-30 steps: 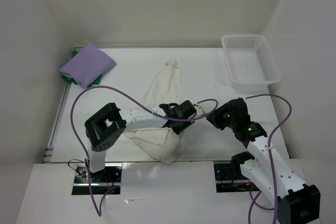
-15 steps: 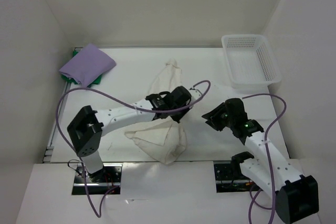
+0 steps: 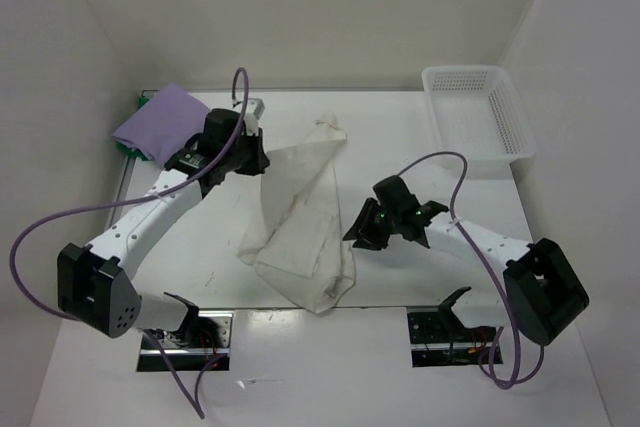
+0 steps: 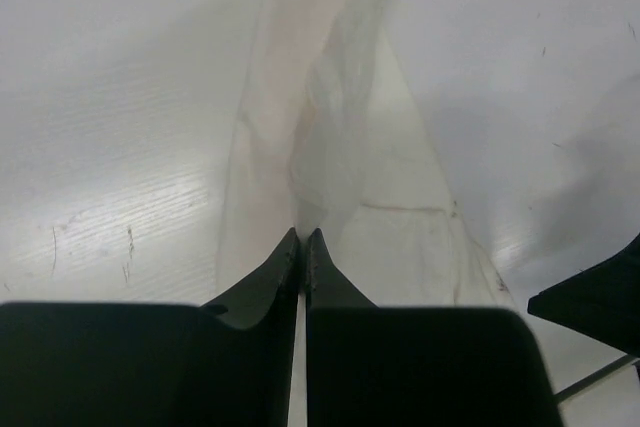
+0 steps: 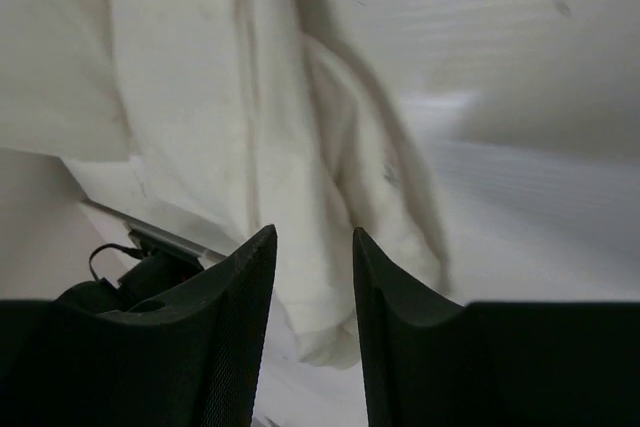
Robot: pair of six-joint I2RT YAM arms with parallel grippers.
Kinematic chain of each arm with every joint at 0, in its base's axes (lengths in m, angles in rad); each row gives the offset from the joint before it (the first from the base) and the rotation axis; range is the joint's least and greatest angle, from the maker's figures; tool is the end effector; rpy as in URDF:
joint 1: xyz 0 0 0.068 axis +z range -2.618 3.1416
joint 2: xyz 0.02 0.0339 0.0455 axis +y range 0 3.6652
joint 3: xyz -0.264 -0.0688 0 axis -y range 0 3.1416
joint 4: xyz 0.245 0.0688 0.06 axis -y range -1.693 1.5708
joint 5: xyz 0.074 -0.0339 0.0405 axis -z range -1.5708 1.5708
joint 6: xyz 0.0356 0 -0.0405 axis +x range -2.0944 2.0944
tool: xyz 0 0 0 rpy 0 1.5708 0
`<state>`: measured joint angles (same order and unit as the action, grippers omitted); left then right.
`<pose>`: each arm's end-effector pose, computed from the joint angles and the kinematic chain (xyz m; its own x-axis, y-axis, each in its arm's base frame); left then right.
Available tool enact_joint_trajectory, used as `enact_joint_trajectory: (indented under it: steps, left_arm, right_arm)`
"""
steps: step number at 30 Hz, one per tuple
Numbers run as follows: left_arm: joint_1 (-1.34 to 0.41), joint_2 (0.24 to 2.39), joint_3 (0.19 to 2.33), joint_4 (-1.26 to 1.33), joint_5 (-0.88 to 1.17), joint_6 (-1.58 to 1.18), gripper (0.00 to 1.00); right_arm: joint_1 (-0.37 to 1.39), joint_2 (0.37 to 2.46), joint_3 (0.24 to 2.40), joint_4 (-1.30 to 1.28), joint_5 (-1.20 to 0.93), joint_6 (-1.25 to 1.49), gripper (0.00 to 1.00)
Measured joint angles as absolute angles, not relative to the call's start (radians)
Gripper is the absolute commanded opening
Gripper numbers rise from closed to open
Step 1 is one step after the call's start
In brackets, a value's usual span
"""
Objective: Fold and stack the t-shirts
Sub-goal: Flatten out the tshirt
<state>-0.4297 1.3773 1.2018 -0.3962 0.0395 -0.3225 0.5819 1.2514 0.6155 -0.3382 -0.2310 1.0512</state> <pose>0.2840 -0.1317 0.3296 -0.6080 -0.0697 -0.7909 0.2676 0.9199 -0.2868 0.1884 0.1337 0.1770 -0.9008 0.4188 -0.1146 0.2808 0.7633 0.5818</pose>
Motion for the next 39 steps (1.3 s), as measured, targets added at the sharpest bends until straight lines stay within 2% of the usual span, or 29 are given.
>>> enact_joint_trajectory:
  steps: [1, 3, 8, 15, 17, 20, 21, 23, 28, 33, 34, 36, 39]
  left_arm:
    - [-0.402, 1.361, 1.181, -0.397, 0.047, -0.337, 0.04]
    - [-0.361, 1.337, 1.148, -0.397, 0.062, -0.356, 0.02]
    - [-0.279, 1.307, 1.086, -0.398, 0.085, -0.399, 0.01]
    - [-0.155, 1.271, 1.043, -0.398, 0.11, -0.428, 0.01]
    - [-0.133, 1.256, 1.04, -0.4, 0.11, -0.43, 0.01]
    - [-0.109, 1.242, 1.04, -0.4, 0.11, -0.446, 0.01]
    - [-0.1, 1.24, 1.04, -0.4, 0.109, -0.45, 0.01]
    - [-0.078, 1.238, 1.036, -0.4, 0.107, -0.453, 0.01]
    - [-0.014, 1.215, 1.002, -0.412, 0.089, -0.479, 0.01]
    - [0.009, 1.19, 0.983, -0.428, 0.04, -0.482, 0.01]
    - [0.01, 1.188, 0.979, -0.429, 0.03, -0.483, 0.01]
    - [0.01, 1.186, 0.974, -0.435, 0.022, -0.484, 0.01]
    - [0.012, 1.187, 0.963, -0.444, 0.016, -0.485, 0.01]
  right_arm:
    - [0.59, 1.267, 0.638, -0.328, -0.233, 1.044, 0.37]
    - [0.593, 1.296, 0.69, -0.322, -0.228, 1.023, 0.36]
    - [0.603, 1.455, 0.838, -0.276, -0.226, 0.974, 0.49]
    - [0.607, 1.607, 0.857, -0.271, -0.19, 0.96, 0.49]
    - [0.607, 1.609, 0.859, -0.27, -0.176, 0.958, 0.45]
    - [0.607, 1.659, 0.891, -0.268, -0.178, 0.945, 0.22]
    - [0.608, 1.69, 0.91, -0.266, -0.182, 0.942, 0.09]
    - [0.608, 1.743, 0.941, -0.262, -0.195, 0.936, 0.01]
    - [0.574, 1.764, 1.039, -0.302, -0.197, 0.918, 0.0]
    - [0.414, 1.805, 1.283, -0.372, -0.197, 0.853, 0.0]
    - [0.366, 1.844, 1.376, -0.398, -0.195, 0.838, 0.01]
    - [0.284, 1.941, 1.58, -0.431, -0.184, 0.812, 0.25]
    - [0.199, 2.072, 1.828, -0.442, -0.167, 0.778, 0.49]
